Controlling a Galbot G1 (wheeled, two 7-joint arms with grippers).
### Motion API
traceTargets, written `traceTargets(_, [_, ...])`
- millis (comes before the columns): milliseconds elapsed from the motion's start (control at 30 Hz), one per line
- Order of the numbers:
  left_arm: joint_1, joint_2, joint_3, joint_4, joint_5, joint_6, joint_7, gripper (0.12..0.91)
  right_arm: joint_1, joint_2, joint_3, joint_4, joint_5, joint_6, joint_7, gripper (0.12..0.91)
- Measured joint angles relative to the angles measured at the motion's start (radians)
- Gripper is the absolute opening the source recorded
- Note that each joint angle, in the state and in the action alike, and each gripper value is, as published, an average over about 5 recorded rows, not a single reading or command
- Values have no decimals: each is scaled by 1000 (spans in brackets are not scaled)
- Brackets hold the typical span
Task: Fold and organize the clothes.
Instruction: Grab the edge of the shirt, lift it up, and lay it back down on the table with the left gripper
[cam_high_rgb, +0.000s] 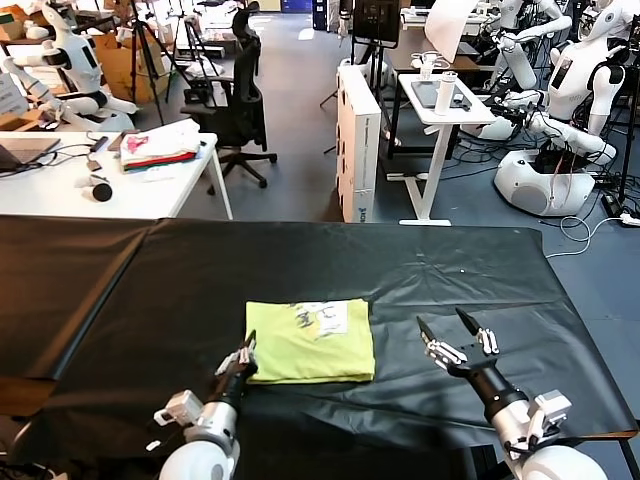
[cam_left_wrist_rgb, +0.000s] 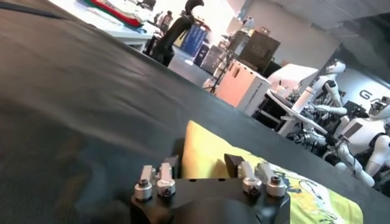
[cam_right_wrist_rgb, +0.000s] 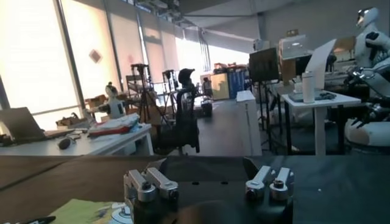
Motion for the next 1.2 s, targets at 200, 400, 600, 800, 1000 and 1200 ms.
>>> traceTargets(200, [1,15,-18,-39,26,25,-4,188,17,10,-11,-18,-20,0,4,907])
traceTargets(400, [6,96,-76,-78,23,48,-2,188,40,25,-33,-45,-39,3,6,907])
traceTargets(600, [27,240,-184,-124,-72,72,-3,188,70,43,-63,-82,-55,2,19,907])
traceTargets(800, [71,392,-317,-179,-174,99,-20,188,88,60,-86,-106,-66,2,23,907])
traceTargets(1000, [92,491,-428,-252,-250,150,-73,188,92,75,-94,-115,-76,2,25,907])
traceTargets(1200, [44,460,-382,-351,-296,220,-172,188,75,91,-83,-114,-95,2,27,907])
